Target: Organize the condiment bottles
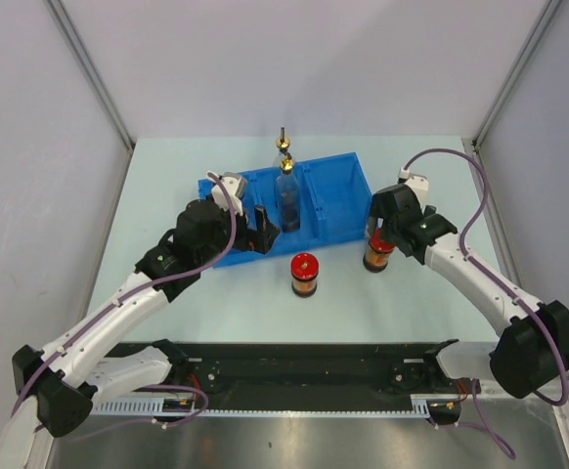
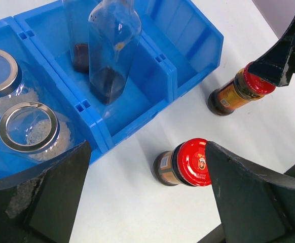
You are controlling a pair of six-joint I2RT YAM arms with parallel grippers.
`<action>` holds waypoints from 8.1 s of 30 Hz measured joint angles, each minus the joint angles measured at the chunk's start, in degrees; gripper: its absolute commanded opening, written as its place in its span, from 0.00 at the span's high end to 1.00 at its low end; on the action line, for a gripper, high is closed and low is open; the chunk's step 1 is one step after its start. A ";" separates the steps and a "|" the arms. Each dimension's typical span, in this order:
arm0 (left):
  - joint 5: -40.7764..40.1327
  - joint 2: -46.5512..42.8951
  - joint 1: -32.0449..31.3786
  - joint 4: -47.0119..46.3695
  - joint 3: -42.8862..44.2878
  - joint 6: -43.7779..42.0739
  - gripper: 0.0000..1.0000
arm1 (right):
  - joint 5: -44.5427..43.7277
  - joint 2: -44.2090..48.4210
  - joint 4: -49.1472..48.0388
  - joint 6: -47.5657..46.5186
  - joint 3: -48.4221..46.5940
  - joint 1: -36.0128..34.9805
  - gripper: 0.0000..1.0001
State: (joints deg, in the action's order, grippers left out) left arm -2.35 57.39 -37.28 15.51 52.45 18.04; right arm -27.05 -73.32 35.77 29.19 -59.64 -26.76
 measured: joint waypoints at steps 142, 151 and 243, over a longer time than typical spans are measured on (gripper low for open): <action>-6.19 23.26 -17.00 0.04 4.37 -0.55 0.00 | 11.50 -7.72 -0.72 -8.41 -20.15 2.36 0.00; -8.07 26.05 -18.69 1.79 4.61 -0.52 0.08 | 11.52 -5.35 0.15 -7.65 -17.68 2.62 0.00; -4.94 72.85 -7.32 8.52 65.53 -6.12 0.05 | 11.58 13.55 6.97 -6.95 -5.60 13.77 0.01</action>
State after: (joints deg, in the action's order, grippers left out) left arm -7.29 130.23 -44.60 24.03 117.97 11.92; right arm -15.46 -59.77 42.74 22.24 -65.23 -12.99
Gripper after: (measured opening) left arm 0.861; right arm 0.994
